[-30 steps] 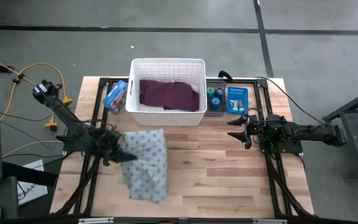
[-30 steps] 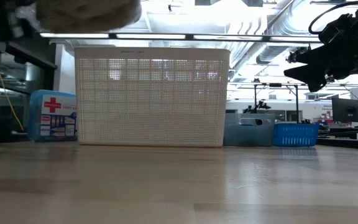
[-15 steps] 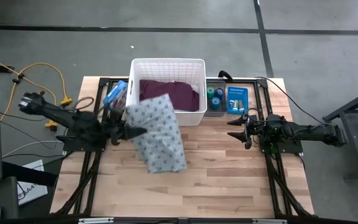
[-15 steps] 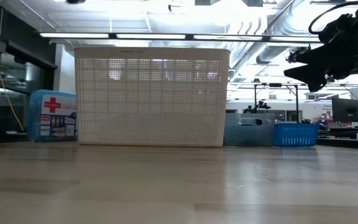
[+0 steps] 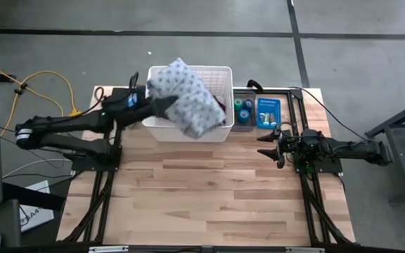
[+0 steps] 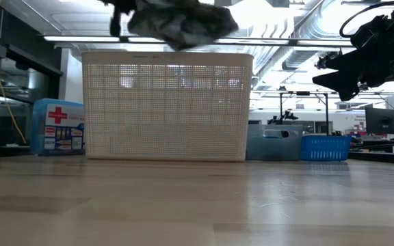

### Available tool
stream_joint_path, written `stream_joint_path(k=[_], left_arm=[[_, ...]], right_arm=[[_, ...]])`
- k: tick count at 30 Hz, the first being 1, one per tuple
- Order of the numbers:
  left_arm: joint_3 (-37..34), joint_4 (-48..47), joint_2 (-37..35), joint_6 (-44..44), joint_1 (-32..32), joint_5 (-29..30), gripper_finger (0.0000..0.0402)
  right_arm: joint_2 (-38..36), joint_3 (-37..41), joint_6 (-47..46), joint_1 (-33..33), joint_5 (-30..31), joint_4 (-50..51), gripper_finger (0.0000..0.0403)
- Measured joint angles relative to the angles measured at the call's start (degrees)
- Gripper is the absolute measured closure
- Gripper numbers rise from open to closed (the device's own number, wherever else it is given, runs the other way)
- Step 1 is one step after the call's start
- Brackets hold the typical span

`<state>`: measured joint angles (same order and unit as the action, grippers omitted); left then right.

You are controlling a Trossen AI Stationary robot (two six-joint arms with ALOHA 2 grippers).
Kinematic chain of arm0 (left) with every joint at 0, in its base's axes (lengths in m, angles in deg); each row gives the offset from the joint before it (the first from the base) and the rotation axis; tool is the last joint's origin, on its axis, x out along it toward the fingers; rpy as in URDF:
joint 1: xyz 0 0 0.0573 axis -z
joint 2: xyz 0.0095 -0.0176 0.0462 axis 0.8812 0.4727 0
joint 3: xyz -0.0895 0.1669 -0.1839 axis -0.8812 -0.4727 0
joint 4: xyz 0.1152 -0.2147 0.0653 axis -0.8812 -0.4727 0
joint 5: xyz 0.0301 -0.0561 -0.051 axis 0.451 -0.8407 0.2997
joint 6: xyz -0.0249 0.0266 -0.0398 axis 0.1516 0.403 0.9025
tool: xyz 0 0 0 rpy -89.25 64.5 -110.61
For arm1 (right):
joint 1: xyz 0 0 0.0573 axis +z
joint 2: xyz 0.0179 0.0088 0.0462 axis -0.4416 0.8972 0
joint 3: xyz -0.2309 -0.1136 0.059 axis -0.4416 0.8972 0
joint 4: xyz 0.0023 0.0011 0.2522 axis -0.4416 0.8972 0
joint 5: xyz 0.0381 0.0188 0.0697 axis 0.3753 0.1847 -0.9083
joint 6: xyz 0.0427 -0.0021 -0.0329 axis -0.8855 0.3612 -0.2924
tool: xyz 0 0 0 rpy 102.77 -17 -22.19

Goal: Pick & Place Medicine items
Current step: Put the gray patient gown into the white laundry bin

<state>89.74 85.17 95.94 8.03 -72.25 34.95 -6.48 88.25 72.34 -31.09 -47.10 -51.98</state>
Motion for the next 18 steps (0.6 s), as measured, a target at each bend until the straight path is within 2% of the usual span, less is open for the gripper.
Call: stream_joint_path(k=[4, 8, 18], left_arm=[[0.0, 8.4, 5.0, 1.0, -5.3, -0.2, 0.0382], [0.0, 16.3, 10.0, 1.6, -7.9, 1.0, 0.0382], [0.0, 24.5, 20.6, 2.7, -7.7, 12.0, 0.0382]], right_arm=[[0.0, 0.0, 0.0, 0.0, 0.0, 0.0, 0.016], [0.0, 0.0, 0.0, 0.0, 0.0, 0.0, 0.016], [0.0, 0.0, 0.0, 0.0, 0.0, 0.0, 0.016]])
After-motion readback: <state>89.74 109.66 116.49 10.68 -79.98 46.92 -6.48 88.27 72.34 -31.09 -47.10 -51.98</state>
